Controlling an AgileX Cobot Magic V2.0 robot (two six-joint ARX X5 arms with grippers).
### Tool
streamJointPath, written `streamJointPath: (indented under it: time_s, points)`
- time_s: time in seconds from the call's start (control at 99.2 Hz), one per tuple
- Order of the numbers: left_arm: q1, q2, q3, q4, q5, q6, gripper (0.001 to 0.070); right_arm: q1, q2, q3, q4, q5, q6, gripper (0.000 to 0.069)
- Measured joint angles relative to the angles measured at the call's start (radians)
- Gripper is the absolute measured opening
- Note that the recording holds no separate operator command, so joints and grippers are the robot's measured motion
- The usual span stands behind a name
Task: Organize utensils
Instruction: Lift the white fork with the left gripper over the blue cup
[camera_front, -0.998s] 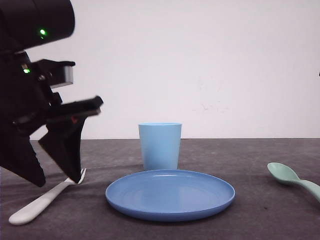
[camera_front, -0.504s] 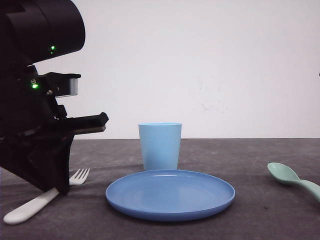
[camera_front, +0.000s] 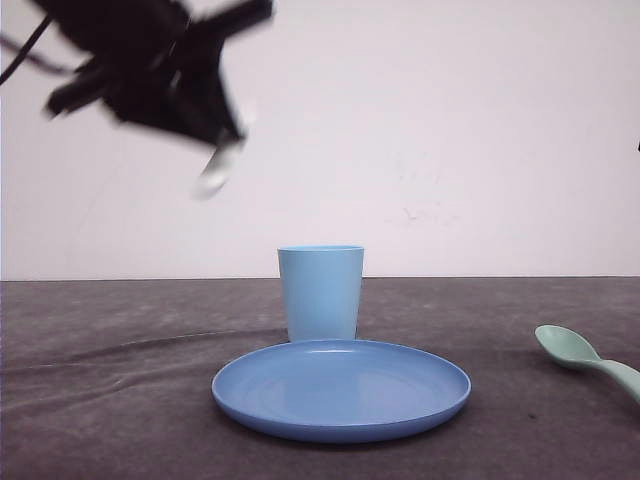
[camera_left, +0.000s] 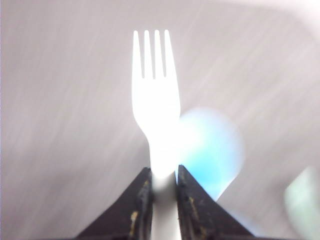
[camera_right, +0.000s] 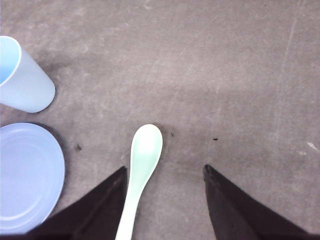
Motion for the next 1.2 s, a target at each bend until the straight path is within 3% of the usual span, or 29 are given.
streamJointPath:
  time_s: [0.292,0.544,1.038,1.089,1.2]
  points:
    - [-0.012,0.139,0.000,0.393,-0.020,0.155,0.0043,0.000,0.000,0.000,0.051,0.000,0.000,0.0301]
    - [-0.012,0.324,0.000,0.595,-0.020,0.185,0.0043,0.000,0.000,0.000,0.081,0.000,0.000,0.0301]
    - [-0.012,0.499,0.006,0.603,-0.017,0.188,0.0051,0.000,0.000,0.000,0.062,0.000,-0.019,0.0301]
    - [-0.012,0.499,0.010,0.604,-0.017,0.188,0.0081,0.000,0.000,0.000,0.062,0.000,-0.019,0.0301]
    - [-0.012,0.491,0.012,0.600,-0.017,0.188,0.0221,0.001,0.000,0.000,0.058,0.000,-0.019,0.0301]
